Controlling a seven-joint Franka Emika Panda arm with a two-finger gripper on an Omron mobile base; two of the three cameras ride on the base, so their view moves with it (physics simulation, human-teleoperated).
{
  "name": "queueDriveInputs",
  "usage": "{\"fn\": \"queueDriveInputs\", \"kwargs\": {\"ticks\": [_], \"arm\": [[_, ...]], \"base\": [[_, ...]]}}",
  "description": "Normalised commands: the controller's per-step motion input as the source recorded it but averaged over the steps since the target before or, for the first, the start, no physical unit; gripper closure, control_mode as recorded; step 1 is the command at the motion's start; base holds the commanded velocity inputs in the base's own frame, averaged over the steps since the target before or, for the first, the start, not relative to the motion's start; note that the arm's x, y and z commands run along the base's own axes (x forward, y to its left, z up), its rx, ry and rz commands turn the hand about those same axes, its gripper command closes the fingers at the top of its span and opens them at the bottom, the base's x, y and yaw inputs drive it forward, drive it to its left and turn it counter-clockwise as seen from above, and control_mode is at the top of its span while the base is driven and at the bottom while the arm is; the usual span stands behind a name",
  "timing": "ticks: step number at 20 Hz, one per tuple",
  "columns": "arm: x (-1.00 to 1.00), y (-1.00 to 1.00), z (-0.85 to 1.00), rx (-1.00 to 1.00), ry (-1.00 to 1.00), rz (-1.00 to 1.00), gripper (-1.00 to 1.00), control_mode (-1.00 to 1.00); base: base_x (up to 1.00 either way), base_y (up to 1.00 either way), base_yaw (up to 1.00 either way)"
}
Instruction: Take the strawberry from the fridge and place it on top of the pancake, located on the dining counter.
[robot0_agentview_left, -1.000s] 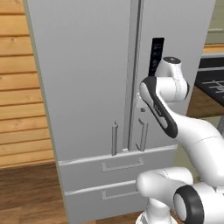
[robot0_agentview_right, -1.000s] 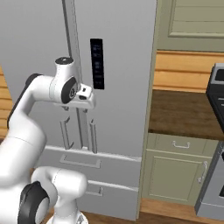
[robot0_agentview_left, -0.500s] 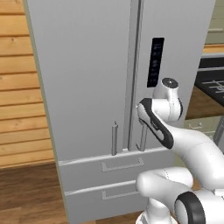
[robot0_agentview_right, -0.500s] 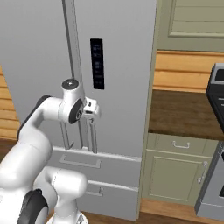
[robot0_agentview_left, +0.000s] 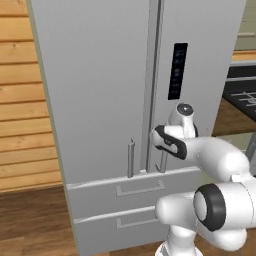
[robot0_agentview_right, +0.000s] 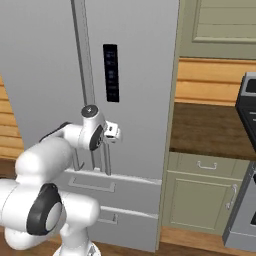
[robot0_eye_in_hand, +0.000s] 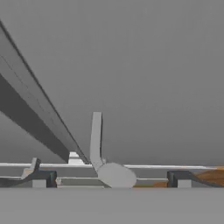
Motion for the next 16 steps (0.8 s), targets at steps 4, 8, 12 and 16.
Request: {"fn": "queueDriveInputs", "kwargs": {"ticks": [4, 8, 12, 16], "arm": [[0.51, -0.08, -0.46, -0.01, 0.00, -0.01, -1.00, -1.00], [0.25, 0.00, -0.34, 0.00, 0.00, 0.00, -1.00, -1.00], [-0.08, -0.02, -0.29, 0.00, 0.00, 0.00, 1.00, -1.00], [-0.22, -0.15, -0.19, 0.02, 0.00, 0.00, 1.00, -1.00]], "base": [[0.00, 0.00, 0.00], [0.00, 0.00, 0.00], [0.00, 0.00, 0.00], [0.00, 0.00, 0.00]]}}
